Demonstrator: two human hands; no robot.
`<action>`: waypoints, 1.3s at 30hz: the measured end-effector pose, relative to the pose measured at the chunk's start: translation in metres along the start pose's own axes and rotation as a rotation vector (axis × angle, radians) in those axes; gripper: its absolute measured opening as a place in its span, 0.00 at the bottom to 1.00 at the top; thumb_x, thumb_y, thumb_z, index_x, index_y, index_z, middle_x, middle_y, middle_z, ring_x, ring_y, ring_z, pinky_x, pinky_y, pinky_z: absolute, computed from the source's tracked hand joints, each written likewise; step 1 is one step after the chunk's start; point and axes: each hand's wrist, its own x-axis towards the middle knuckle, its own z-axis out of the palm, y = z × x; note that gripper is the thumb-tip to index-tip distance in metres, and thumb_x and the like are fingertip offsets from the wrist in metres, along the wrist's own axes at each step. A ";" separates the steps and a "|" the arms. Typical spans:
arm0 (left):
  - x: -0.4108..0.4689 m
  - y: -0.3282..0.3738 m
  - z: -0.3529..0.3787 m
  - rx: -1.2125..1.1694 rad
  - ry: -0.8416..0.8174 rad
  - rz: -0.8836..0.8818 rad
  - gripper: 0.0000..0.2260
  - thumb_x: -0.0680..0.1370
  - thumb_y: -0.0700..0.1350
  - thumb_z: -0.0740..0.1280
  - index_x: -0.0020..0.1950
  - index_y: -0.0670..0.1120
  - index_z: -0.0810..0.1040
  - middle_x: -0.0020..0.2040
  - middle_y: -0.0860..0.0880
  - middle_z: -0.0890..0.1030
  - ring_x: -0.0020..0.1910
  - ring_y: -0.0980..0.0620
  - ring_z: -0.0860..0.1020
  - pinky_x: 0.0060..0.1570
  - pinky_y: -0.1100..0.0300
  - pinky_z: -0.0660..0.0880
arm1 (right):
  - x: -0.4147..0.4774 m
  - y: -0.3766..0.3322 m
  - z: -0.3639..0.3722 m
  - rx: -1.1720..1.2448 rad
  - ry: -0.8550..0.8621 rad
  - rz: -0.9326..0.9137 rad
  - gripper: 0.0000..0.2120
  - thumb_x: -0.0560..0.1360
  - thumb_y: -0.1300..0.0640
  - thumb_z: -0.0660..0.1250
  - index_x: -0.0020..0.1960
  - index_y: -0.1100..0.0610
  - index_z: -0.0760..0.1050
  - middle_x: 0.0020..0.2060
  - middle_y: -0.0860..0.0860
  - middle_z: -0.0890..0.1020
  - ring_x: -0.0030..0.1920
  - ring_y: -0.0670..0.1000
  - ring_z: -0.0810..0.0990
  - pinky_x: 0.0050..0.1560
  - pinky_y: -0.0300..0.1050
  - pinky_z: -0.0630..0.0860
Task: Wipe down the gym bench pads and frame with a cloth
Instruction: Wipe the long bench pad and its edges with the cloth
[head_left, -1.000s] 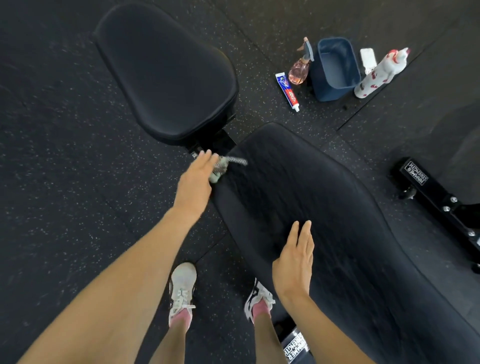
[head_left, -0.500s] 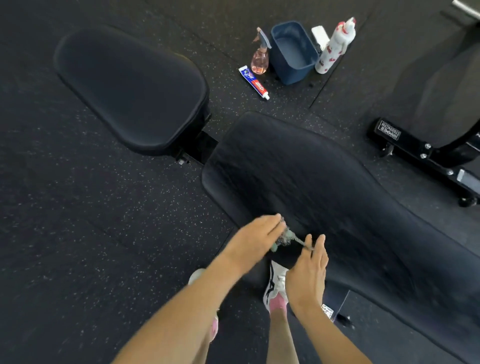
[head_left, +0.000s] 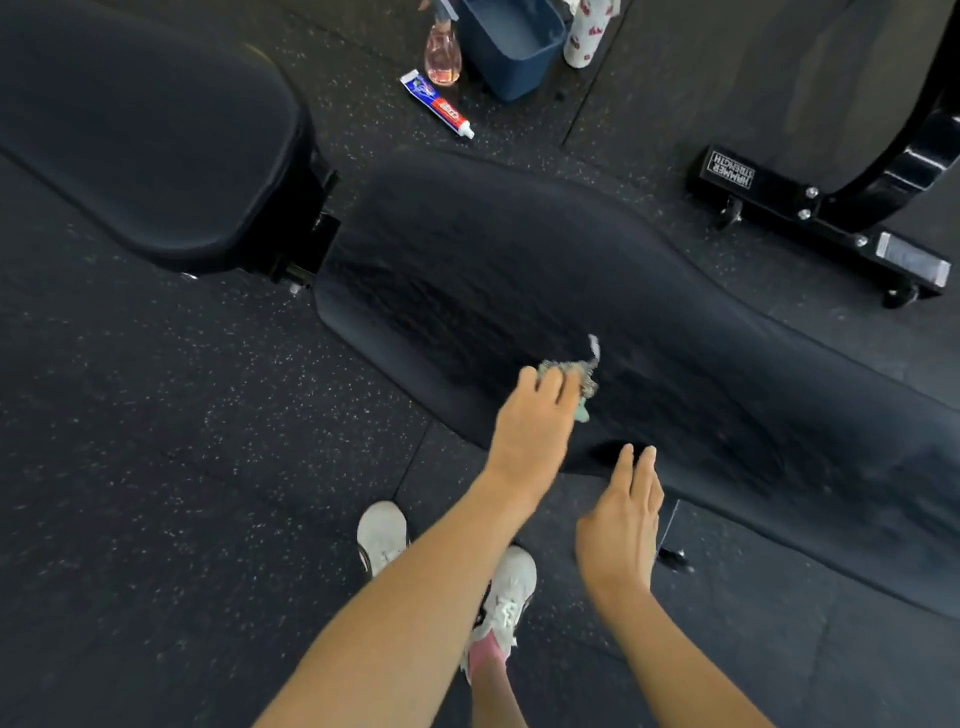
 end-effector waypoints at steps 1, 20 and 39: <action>-0.007 0.013 0.007 -0.007 -0.008 0.048 0.20 0.72 0.36 0.56 0.58 0.41 0.80 0.45 0.46 0.79 0.42 0.47 0.74 0.33 0.60 0.73 | 0.000 0.006 -0.002 0.003 0.004 0.001 0.39 0.74 0.72 0.60 0.78 0.62 0.43 0.78 0.57 0.43 0.77 0.56 0.45 0.73 0.51 0.59; -0.038 -0.026 -0.008 -0.038 0.193 -0.399 0.20 0.69 0.29 0.66 0.60 0.39 0.78 0.45 0.42 0.74 0.43 0.44 0.69 0.37 0.52 0.72 | 0.002 0.011 -0.005 0.016 0.013 -0.118 0.39 0.76 0.70 0.61 0.78 0.61 0.41 0.78 0.59 0.42 0.78 0.56 0.45 0.77 0.48 0.49; -0.059 -0.033 0.009 -0.097 0.147 0.063 0.18 0.72 0.33 0.56 0.56 0.39 0.80 0.46 0.43 0.77 0.42 0.47 0.64 0.38 0.52 0.72 | -0.004 0.015 0.008 -0.071 0.017 -0.157 0.40 0.75 0.68 0.64 0.78 0.62 0.43 0.77 0.61 0.42 0.77 0.58 0.46 0.76 0.51 0.53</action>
